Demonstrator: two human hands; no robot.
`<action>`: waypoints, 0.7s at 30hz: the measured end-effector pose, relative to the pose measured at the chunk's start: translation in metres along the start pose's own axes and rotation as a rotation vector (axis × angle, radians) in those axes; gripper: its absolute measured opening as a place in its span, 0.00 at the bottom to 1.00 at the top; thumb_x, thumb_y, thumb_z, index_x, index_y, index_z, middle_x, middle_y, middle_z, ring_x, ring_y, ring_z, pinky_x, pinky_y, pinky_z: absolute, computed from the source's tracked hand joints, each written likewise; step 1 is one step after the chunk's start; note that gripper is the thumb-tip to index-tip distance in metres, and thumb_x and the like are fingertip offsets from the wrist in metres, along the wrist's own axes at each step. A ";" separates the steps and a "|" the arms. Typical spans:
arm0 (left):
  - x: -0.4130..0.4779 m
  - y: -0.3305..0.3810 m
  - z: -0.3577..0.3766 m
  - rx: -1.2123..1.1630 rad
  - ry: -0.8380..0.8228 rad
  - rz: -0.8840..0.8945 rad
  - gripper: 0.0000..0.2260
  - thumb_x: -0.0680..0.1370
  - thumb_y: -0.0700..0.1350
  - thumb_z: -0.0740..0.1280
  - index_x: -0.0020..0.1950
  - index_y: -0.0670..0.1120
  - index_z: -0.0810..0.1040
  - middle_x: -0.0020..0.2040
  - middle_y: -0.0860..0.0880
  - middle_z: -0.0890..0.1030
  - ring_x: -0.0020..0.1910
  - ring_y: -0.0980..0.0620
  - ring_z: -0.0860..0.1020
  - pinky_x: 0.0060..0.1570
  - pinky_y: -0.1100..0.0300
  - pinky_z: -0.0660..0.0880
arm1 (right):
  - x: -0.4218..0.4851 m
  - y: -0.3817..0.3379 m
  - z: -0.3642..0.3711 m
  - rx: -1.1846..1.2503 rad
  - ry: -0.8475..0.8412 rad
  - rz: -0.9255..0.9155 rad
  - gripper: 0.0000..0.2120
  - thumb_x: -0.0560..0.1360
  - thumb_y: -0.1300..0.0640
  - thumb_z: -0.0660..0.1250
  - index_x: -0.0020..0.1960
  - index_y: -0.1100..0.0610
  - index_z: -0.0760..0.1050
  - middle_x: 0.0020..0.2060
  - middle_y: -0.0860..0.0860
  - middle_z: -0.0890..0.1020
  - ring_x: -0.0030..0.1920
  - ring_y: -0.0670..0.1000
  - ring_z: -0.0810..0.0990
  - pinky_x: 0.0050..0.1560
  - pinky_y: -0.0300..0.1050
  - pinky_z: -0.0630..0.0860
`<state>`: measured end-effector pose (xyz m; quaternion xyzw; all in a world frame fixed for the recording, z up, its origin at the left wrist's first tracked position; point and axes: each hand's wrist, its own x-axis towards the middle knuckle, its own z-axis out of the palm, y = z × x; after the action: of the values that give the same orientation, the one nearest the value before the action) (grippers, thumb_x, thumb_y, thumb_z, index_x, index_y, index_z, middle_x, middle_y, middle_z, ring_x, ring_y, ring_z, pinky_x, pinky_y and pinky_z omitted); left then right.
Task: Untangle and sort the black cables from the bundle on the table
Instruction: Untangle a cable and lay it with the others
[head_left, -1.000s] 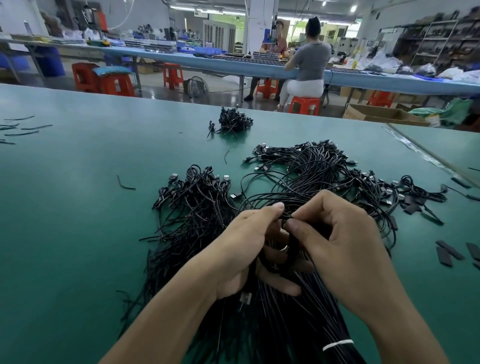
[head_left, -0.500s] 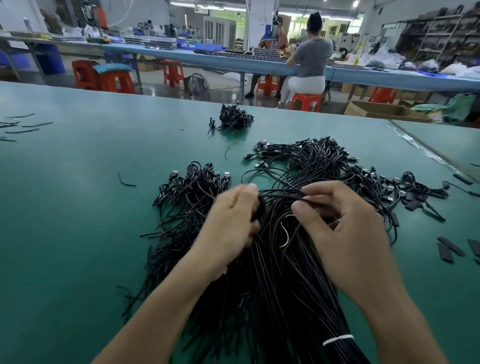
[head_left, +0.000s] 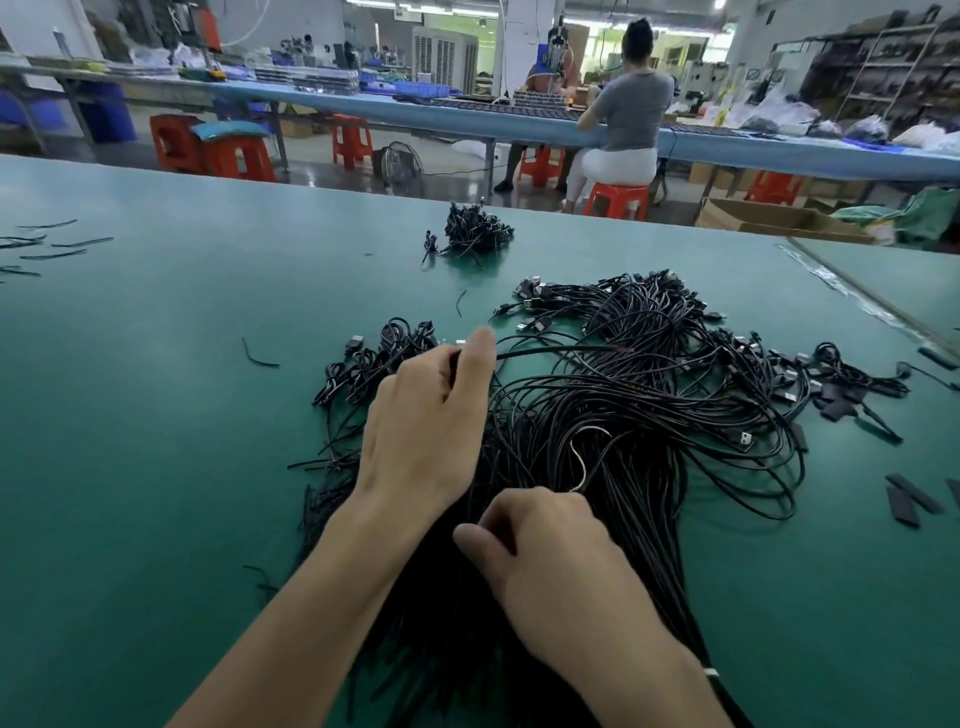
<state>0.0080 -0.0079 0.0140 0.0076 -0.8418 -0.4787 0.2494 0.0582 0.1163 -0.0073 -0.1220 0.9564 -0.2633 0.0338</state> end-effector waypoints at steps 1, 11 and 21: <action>0.000 0.000 0.000 0.000 -0.004 0.006 0.24 0.79 0.67 0.52 0.29 0.53 0.64 0.22 0.54 0.64 0.23 0.54 0.60 0.29 0.56 0.59 | -0.001 -0.002 0.002 -0.023 -0.003 -0.016 0.11 0.81 0.42 0.59 0.52 0.47 0.74 0.46 0.42 0.76 0.42 0.47 0.76 0.34 0.39 0.67; 0.002 -0.005 0.003 -0.011 0.029 0.027 0.25 0.81 0.64 0.51 0.28 0.54 0.64 0.21 0.55 0.65 0.23 0.54 0.61 0.27 0.60 0.62 | 0.000 0.003 0.015 -0.055 0.067 -0.066 0.10 0.81 0.46 0.60 0.61 0.43 0.69 0.49 0.44 0.70 0.45 0.49 0.74 0.40 0.40 0.67; 0.004 -0.009 0.006 -0.151 -0.023 -0.120 0.27 0.81 0.63 0.48 0.25 0.53 0.61 0.19 0.54 0.62 0.21 0.55 0.57 0.49 0.42 0.78 | 0.011 0.017 0.006 0.068 0.205 -0.048 0.09 0.80 0.48 0.65 0.53 0.47 0.83 0.42 0.42 0.83 0.43 0.44 0.82 0.46 0.44 0.81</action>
<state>0.0001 -0.0091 0.0054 0.0338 -0.8042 -0.5547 0.2106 0.0450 0.1246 -0.0211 -0.1160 0.9421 -0.3074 -0.0665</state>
